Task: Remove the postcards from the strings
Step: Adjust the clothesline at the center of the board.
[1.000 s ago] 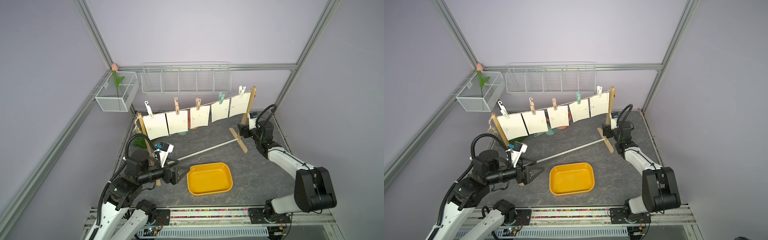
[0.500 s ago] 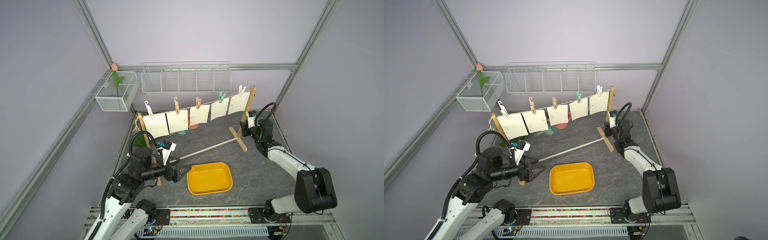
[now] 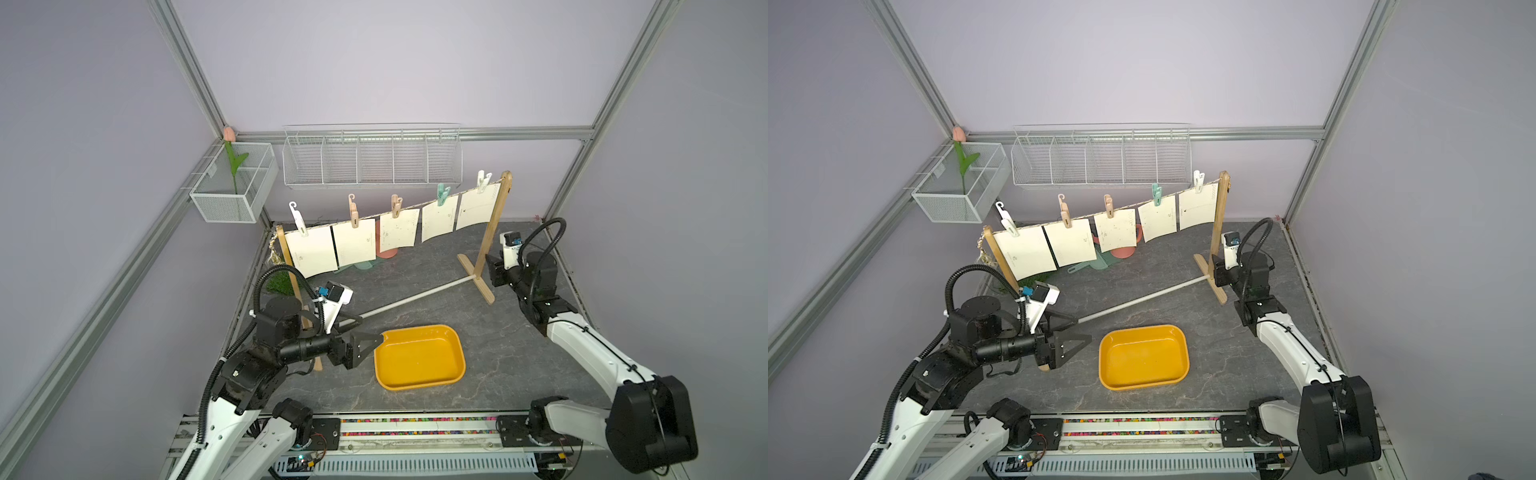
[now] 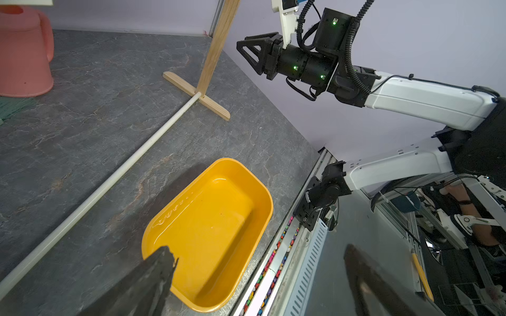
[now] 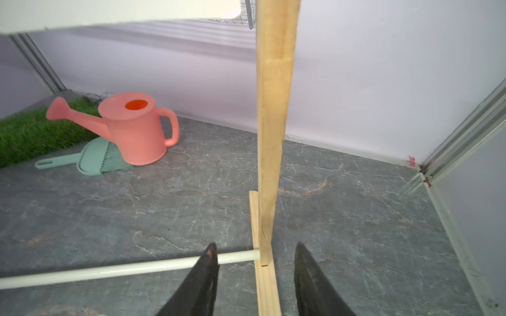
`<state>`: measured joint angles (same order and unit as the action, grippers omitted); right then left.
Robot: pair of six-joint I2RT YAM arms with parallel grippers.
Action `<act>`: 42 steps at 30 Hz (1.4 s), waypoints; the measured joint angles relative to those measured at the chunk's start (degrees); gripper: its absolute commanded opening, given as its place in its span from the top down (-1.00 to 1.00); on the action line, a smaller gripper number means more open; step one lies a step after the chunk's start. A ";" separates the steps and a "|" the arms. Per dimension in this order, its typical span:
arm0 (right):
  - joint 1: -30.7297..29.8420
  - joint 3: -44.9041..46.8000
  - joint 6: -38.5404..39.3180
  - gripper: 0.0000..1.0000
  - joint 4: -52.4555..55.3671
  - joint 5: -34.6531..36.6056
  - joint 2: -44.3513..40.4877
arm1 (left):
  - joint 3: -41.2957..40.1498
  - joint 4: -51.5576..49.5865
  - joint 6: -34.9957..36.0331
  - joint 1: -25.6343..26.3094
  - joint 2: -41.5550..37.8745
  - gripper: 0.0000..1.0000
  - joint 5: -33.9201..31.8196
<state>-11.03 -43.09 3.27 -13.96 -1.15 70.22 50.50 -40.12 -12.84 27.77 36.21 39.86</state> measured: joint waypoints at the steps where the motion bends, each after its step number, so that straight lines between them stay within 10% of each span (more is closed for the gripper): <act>1: 0.02 0.00 0.00 -0.43 -0.02 -0.17 0.17 | 0.00 0.00 0.02 0.00 0.00 -0.98 0.13; 28: 9.18 2.47 -9.51 -0.46 -49.35 -24.41 26.53 | -0.13 1.11 2.58 0.00 0.02 -0.98 -0.74; 42: 8.50 -5.66 -7.10 0.35 -44.46 -25.94 27.32 | -0.98 2.34 1.57 0.04 -0.90 -0.98 -1.51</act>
<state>-2.52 -48.75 -3.84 -58.41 -27.09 97.54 49.52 -37.78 -11.27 27.81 35.31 38.35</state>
